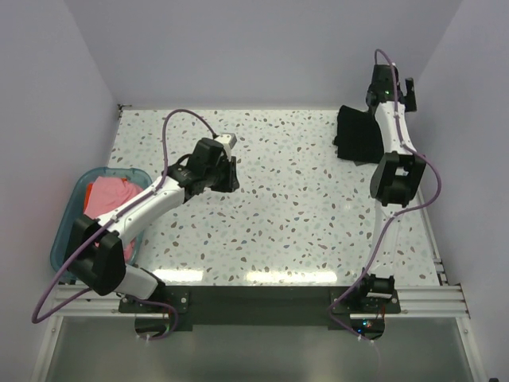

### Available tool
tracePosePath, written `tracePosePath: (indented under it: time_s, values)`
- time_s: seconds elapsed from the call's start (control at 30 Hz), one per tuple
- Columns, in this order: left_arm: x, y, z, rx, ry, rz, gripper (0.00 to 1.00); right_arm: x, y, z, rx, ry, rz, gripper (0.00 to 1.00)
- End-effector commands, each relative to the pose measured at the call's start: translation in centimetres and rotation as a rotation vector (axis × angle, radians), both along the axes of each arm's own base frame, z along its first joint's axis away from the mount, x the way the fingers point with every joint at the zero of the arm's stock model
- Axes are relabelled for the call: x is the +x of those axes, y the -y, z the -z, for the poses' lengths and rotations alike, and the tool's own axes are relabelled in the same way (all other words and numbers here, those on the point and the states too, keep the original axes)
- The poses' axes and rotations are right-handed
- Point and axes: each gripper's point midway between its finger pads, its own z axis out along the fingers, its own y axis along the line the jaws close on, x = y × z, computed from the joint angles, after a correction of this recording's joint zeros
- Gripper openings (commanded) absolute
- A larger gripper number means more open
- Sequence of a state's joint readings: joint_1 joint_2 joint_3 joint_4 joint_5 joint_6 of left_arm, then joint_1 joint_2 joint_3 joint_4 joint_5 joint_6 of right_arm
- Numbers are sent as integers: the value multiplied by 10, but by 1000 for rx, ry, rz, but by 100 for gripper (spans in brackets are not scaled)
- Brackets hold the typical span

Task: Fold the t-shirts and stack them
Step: Neatly place the folded tshirt to the corner

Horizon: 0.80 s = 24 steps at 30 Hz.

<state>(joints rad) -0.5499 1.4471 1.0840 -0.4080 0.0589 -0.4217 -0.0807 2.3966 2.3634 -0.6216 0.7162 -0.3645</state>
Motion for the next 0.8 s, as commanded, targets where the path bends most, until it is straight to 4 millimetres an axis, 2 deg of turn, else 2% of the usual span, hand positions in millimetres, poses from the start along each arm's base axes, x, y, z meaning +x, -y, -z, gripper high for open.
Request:
tracePosePath:
  time_s: [0.0, 0.1, 0.13, 0.17, 0.2, 0.23, 0.3, 0.33, 0.37, 0.4, 0.43, 0.47, 0.5, 0.57, 0.6, 0.63, 0.7, 0.73, 0.77]
  values:
    - [7, 3, -9, -23, 47, 22, 32, 6, -29, -39, 114, 160, 0, 99]
    - [9, 4, -12, -32, 50, 19, 33, 7, -59, -57, 189, 224, -49, 99]
    - [8, 5, -12, -35, 50, 20, 33, 6, -65, -54, 205, 222, -55, 99]
    - [8, 5, -13, -40, 50, 19, 33, 7, -87, -63, 225, 245, -95, 99]
    - [8, 6, -12, -40, 50, 21, 33, 5, -95, -56, 249, 243, -95, 99]
    - [9, 6, -13, -41, 49, 18, 33, 5, -110, -56, 274, 247, -115, 99]
    - [9, 6, -14, -42, 50, 15, 33, 1, -130, -65, 342, 275, -150, 99]
    - [10, 5, -13, -38, 49, 12, 33, -1, -153, -55, 418, 277, -165, 99]
    - [10, 5, -14, -38, 52, 4, 33, -4, -165, -54, 448, 284, -180, 99]
    - [10, 4, -14, -35, 52, -1, 33, -13, -177, -72, 469, 323, -202, 99]
    - [10, 3, -14, -31, 52, -5, 33, -20, -199, -53, 505, 309, -212, 99]
    - [11, 0, -14, -23, 56, -21, 33, -26, -213, -50, 534, 312, -237, 99]
    - [11, -2, -15, -22, 60, -30, 33, -45, -223, -46, 574, 317, -231, 99]
    - [10, -5, -15, -25, 64, -50, 33, -61, -266, -46, 656, 337, -309, 99]
    - [9, -7, -13, -28, 71, -59, 33, -80, -281, -17, 695, 283, -315, 99]
    - [8, -8, -9, -28, 69, -67, 33, -96, -313, -36, 726, 323, -395, 99]
    - [2, -10, -1, -37, 48, -88, 33, -121, -336, -25, 753, 298, -426, 99]
    - [-1, -11, 3, -42, 43, -93, 32, -145, -358, -5, 784, 252, -451, 99]
    - [-9, -14, 15, -43, 17, -105, 32, -160, -366, -11, 811, 262, -479, 99]
